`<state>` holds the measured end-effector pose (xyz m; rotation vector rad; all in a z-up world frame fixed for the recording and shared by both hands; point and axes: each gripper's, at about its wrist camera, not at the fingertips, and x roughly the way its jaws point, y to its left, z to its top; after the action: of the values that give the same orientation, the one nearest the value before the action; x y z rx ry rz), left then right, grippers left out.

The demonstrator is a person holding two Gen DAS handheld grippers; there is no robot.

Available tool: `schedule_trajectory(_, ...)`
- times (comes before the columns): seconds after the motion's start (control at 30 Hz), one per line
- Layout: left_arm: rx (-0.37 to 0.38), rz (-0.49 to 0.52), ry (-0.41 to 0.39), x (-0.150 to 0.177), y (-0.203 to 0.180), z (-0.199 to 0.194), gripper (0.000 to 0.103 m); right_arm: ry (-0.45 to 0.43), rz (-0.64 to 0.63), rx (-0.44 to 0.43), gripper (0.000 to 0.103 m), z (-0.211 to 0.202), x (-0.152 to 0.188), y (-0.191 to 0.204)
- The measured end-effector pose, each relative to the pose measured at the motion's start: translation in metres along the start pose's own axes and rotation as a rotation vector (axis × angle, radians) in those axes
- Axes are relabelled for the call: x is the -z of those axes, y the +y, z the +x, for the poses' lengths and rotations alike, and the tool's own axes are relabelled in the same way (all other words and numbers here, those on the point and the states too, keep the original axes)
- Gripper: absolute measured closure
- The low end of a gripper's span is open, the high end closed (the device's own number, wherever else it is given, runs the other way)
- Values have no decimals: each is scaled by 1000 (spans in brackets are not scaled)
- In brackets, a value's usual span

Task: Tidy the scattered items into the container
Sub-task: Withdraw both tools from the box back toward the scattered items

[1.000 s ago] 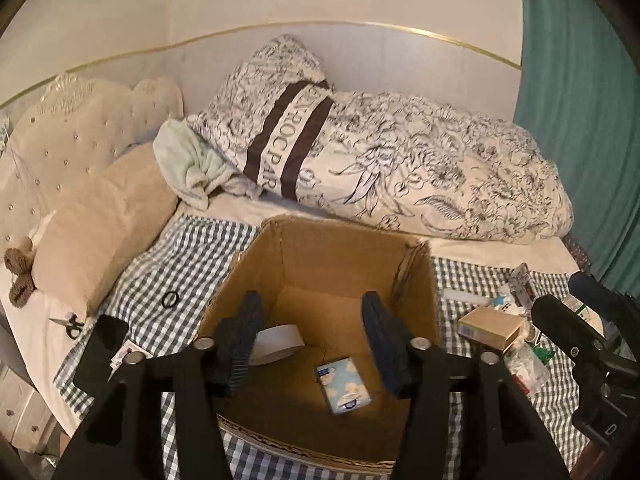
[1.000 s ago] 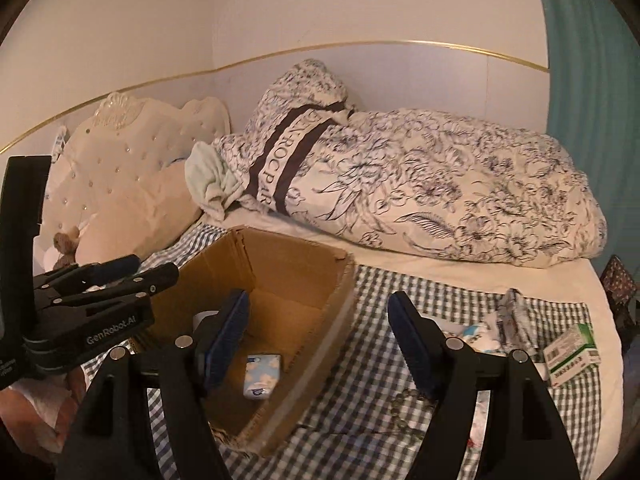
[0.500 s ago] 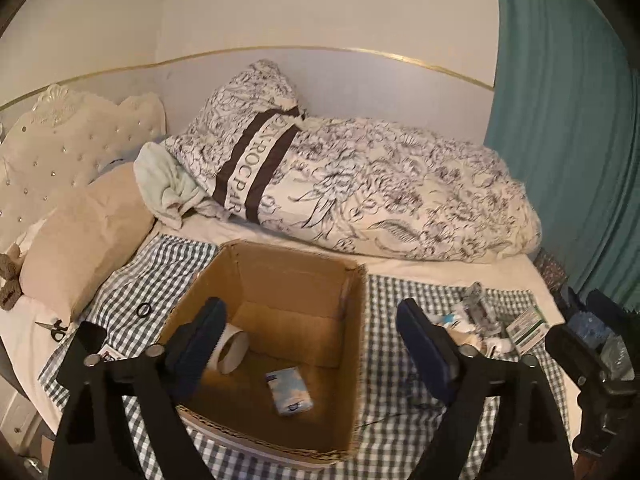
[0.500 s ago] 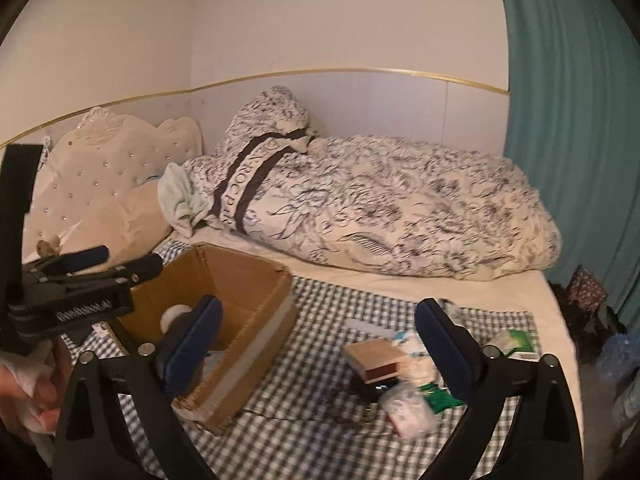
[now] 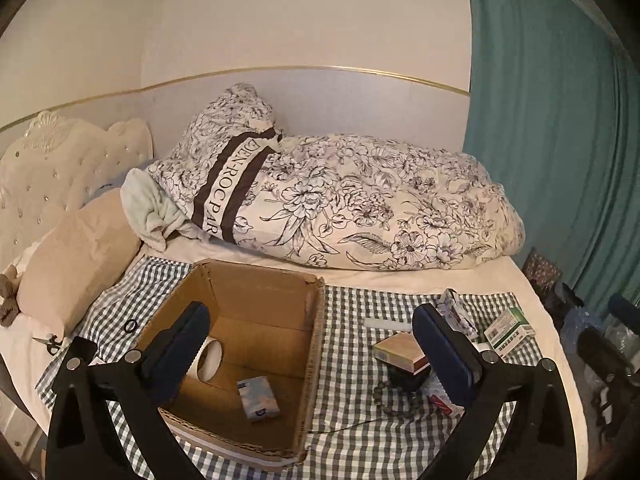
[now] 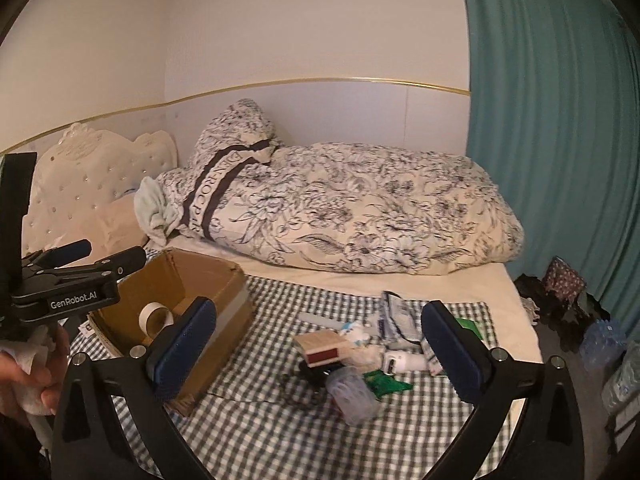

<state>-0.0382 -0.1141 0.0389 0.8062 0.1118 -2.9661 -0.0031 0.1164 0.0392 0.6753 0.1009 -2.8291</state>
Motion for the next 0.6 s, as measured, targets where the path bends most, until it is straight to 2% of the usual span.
schedule_trajectory(0.23, 30, 18, -1, 5, -33, 3, 0, 2, 38, 18, 0, -14, 11, -39)
schedule_trajectory(0.4, 33, 47, 44, 12, -56, 14, 0, 11, 63, 37, 0, -19, 18, -61)
schedule_trajectory(0.6, 54, 87, 44, 20, -78, 18, 0, 25, 76, 54, 0, -19, 26, -82)
